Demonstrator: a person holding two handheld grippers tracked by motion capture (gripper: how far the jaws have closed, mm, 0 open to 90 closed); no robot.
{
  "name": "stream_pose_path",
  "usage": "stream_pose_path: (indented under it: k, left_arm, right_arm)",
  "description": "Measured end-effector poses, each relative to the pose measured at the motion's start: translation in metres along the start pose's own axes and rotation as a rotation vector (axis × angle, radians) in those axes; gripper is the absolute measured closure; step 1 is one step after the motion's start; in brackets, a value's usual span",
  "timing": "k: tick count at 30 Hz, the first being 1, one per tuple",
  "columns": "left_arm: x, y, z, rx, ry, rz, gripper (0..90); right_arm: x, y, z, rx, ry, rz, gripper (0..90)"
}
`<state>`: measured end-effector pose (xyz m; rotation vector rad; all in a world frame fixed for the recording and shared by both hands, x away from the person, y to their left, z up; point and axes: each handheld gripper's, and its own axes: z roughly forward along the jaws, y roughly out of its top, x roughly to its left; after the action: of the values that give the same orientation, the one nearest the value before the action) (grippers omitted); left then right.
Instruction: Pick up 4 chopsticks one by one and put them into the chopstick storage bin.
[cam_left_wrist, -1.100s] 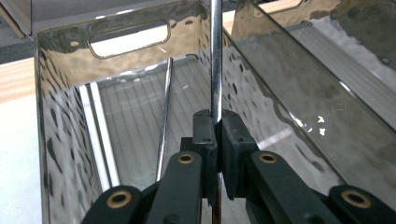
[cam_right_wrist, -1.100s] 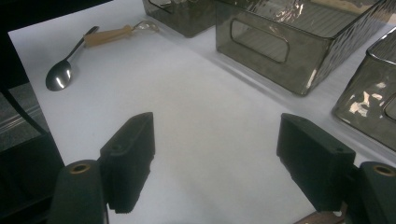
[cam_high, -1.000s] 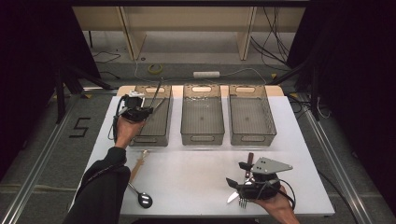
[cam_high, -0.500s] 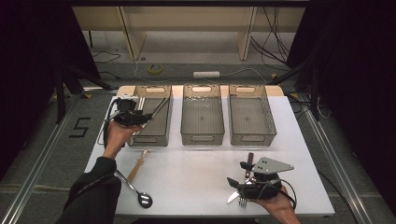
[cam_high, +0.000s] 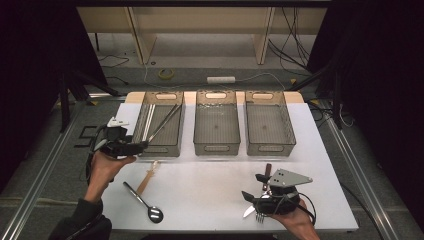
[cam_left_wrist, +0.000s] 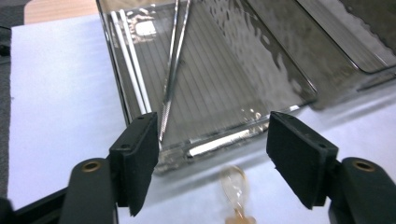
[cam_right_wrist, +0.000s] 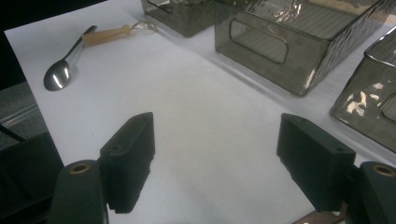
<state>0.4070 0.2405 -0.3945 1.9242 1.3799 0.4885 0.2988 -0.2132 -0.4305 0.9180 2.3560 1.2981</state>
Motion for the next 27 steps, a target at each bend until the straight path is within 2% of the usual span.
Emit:
stream_pose_path:
  k: [6, 13, 20, 27]
  left_arm:
    - [-0.016, -0.010, -0.002, 0.022, -0.011, 0.020, 30.4]
    - [-0.027, -0.024, -0.001, 0.029, -0.043, 0.040, 26.9]
    - [-0.032, -0.036, -0.002, 0.025, -0.065, 0.045, 24.4]
    - [-0.033, -0.045, -0.004, 0.026, -0.065, 0.041, 23.3]
  right_arm:
    - [-0.003, -0.001, -0.002, -0.002, -0.019, 0.015, 28.8]
    - [-0.006, -0.001, -0.005, -0.010, -0.035, 0.023, 28.8]
    - [-0.010, -0.003, -0.006, -0.007, -0.061, 0.044, 28.8]
    - [-0.014, -0.004, -0.007, -0.001, -0.075, 0.057, 28.8]
